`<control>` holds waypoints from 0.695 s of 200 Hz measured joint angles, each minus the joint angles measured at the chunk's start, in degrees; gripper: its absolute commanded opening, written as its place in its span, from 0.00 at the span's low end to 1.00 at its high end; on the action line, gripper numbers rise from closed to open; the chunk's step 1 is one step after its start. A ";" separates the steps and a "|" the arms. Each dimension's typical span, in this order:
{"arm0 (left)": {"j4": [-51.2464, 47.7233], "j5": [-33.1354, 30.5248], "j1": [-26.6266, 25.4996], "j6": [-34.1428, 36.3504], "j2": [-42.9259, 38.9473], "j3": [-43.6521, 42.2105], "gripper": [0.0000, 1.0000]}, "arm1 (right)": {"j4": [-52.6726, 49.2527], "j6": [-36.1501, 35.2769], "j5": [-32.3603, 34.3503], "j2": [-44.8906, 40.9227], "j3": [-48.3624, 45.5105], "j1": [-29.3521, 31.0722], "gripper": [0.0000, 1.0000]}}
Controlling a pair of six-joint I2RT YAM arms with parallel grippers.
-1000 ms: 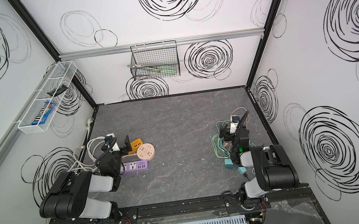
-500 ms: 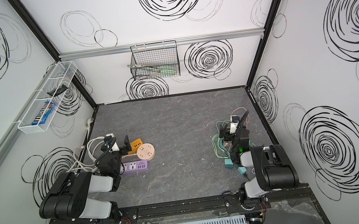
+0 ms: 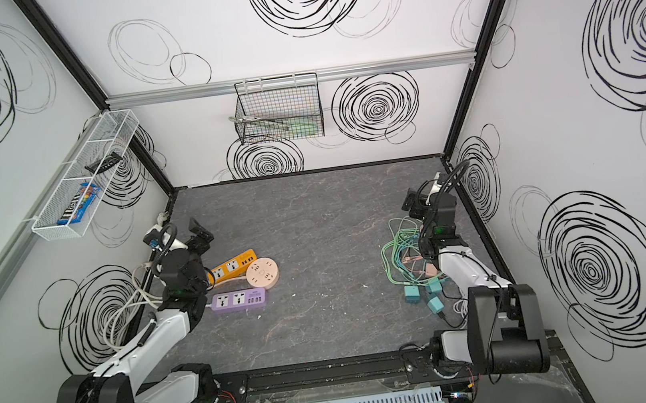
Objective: Insert the plug
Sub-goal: 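Raise both arms and move them toward the yellow power strip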
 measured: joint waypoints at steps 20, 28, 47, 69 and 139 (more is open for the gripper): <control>-8.57 3.43 1.01 -6.99 2.58 5.42 0.96 | -5.05 4.46 -5.33 -1.77 -0.20 -3.06 0.97; -11.89 4.76 1.42 -9.18 4.13 7.32 0.96 | -6.10 5.49 -7.67 -2.38 -0.52 -4.02 0.97; -20.04 8.68 2.93 -13.25 8.20 11.19 0.96 | -8.00 6.88 -14.38 -4.13 -2.10 -5.07 0.97; -27.91 13.92 5.33 -15.96 12.55 14.01 0.96 | -11.08 7.45 -21.57 -5.33 -2.93 -5.07 0.97; -39.65 22.97 6.88 -20.13 19.74 15.15 0.96 | -15.96 7.56 -34.14 -5.77 -5.11 -3.87 0.97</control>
